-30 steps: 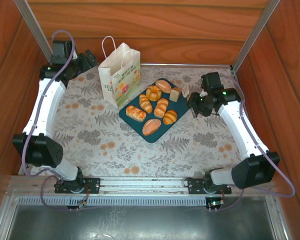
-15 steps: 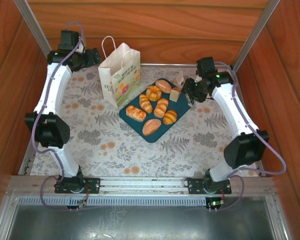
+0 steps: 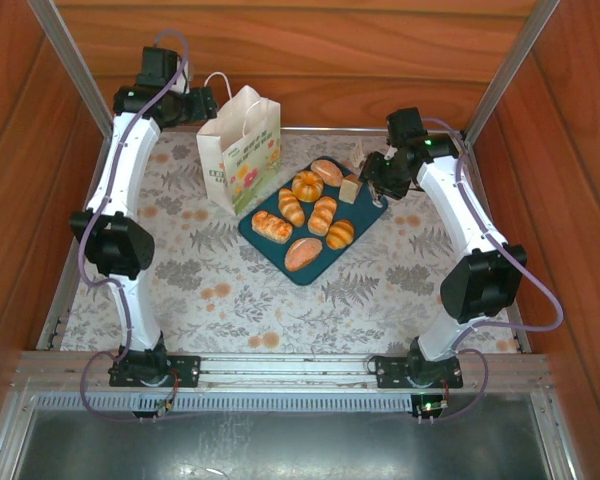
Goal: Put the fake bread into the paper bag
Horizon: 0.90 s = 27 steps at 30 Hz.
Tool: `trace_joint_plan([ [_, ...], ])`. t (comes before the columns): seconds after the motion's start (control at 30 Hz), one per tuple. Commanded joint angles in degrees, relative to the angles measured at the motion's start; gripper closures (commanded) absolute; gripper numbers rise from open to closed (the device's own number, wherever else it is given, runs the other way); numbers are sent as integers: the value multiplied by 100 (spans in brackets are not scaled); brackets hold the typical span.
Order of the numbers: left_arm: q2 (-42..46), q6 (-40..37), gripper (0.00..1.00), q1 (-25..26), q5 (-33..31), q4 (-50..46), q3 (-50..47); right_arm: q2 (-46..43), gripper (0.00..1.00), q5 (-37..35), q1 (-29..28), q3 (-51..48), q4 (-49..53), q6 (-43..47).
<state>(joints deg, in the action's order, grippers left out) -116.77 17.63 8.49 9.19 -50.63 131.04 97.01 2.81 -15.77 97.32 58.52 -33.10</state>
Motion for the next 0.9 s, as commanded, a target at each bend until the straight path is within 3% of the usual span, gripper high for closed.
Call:
trace_joint_plan([
  [0.0, -289, -14, 26, -16, -22, -210, 425, 54, 37, -87, -48, 94, 53, 75],
  [0.33, -783, 201, 45, -41, -2, -217, 1166, 194, 36, -180, -162, 154, 148, 91],
  [0.73, -754, 320, 93, -44, 131, -212, 1302, 692, 36, -366, -374, 487, 282, 67],
  [0.87, -673, 319, 100, -41, 127, -216, 1224, 885, 35, -430, -420, 596, 359, 49],
])
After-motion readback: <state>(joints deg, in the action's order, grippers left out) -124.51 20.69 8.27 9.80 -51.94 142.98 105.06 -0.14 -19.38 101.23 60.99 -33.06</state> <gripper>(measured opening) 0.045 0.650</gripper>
